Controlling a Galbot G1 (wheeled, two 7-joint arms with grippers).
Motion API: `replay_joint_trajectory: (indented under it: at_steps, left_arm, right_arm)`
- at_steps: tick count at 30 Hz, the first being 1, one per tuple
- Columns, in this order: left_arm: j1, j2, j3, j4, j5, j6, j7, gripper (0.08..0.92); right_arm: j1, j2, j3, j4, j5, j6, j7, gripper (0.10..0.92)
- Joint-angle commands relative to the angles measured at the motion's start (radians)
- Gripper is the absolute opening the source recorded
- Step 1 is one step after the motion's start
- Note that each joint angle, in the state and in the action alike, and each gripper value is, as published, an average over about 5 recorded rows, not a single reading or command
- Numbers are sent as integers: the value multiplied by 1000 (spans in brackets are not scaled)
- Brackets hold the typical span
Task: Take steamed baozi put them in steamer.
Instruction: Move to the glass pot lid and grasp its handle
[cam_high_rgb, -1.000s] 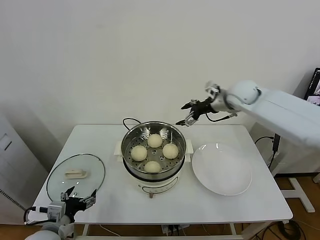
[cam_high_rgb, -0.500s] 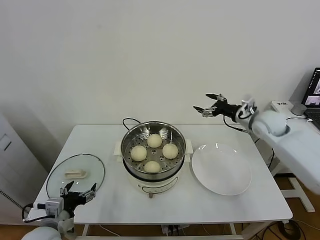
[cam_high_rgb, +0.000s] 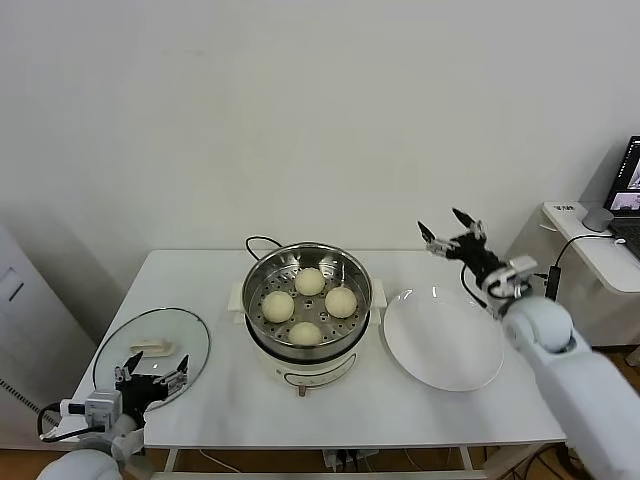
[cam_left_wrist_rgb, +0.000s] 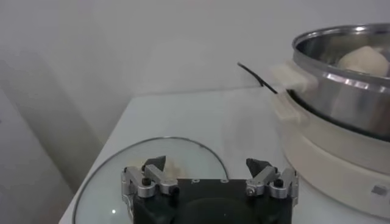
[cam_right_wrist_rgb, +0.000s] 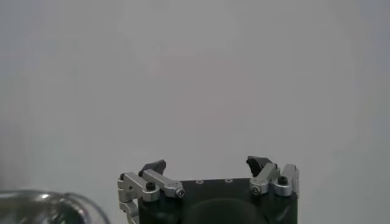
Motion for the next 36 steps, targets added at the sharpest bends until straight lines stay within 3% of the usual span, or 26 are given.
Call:
replay_joint_trajectory:
  at_steps: [1, 12, 23, 28, 36]
  left_arm:
    - [9, 18, -4, 50, 243, -77, 47, 823]
    - [39, 26, 8, 212, 876, -316, 94, 823]
    - [-125, -7, -21, 488, 1422, -601, 79, 823]
    - [-176, -20, -50, 576, 1562, -719, 56, 823]
    - [-221, -25, -73, 661, 1640, -746, 25, 823]
  right_arm:
    - [-377, 257, 331, 47, -151, 67, 3, 823]
    - [-443, 383, 390, 36, -204, 77, -36, 823]
    - [-441, 418, 398, 15, -217, 86, -45, 823]
    - [-442, 431, 408, 2, -222, 91, -51, 823]
    - [-435, 438, 412, -14, -235, 97, -64, 823]
